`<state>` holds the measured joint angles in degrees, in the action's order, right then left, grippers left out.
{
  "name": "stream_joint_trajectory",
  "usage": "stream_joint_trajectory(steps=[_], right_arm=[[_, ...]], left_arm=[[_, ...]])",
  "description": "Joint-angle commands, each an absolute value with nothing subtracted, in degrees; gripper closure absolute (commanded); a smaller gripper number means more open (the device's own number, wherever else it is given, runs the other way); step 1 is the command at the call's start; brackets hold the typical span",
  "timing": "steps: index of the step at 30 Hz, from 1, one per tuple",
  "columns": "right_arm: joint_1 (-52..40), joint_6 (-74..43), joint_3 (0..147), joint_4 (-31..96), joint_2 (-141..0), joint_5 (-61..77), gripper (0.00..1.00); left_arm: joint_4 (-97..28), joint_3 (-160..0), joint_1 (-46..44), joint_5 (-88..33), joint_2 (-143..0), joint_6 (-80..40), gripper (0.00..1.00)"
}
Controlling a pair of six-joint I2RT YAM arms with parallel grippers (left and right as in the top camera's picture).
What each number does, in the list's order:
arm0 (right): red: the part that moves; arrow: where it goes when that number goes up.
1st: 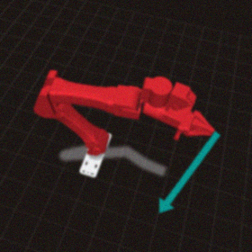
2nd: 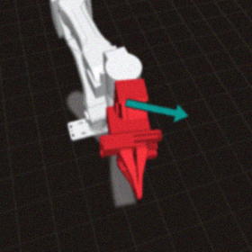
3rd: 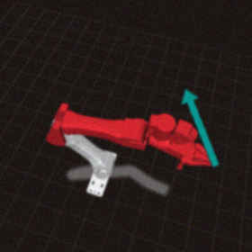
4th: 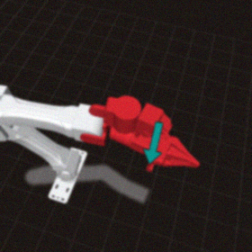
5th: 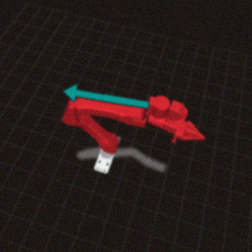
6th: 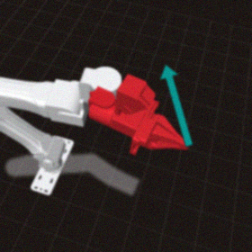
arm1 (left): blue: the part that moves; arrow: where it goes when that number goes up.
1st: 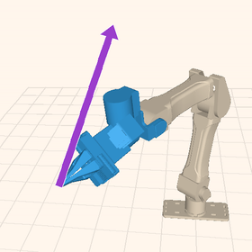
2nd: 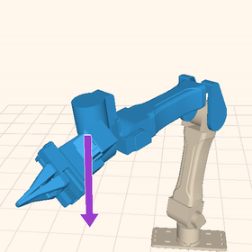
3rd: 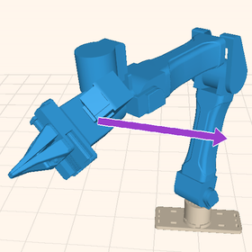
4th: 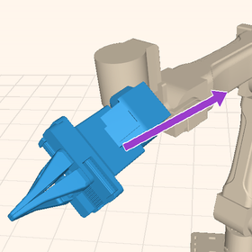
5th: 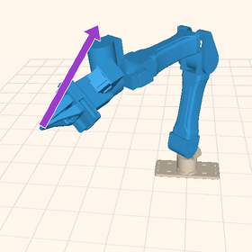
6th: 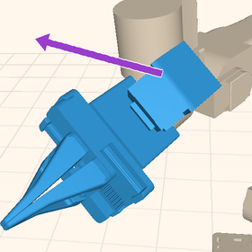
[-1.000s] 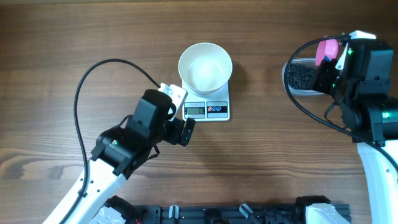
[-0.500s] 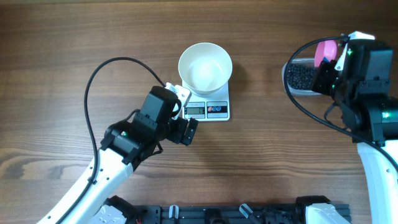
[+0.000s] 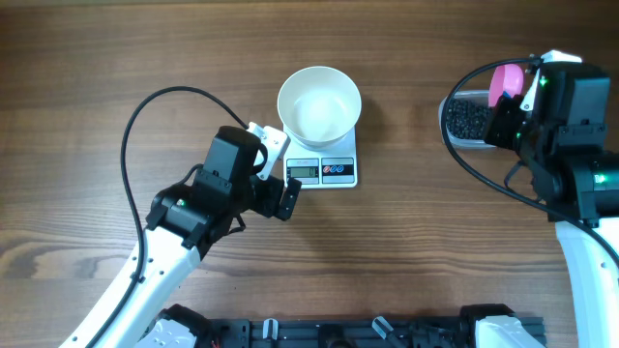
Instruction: Scoop item into bowl and weigh 150g on scale
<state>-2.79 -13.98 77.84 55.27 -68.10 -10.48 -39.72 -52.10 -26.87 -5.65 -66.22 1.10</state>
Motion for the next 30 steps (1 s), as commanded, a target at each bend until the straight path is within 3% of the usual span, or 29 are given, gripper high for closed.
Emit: stream_joint_trajectory(steps=[1, 27, 30], right_arm=[[-2.55, -13.47, 79.18, 55.13, -68.05, -9.98, 0.96], [-2.55, -13.3, 79.18, 56.47, -68.05, -10.55, 0.96], [-2.55, -8.99, 79.18, 56.93, -68.05, -10.61, 0.96]], left_arm=[[-39.38, -52.16, -26.89, -3.31, -65.54, 2.55, 0.0], [-35.99, -52.16, -26.83, -5.74, -65.58, 2.59, 0.0], [-36.01, -52.16, -26.83, -5.72, -65.58, 2.59, 0.0]])
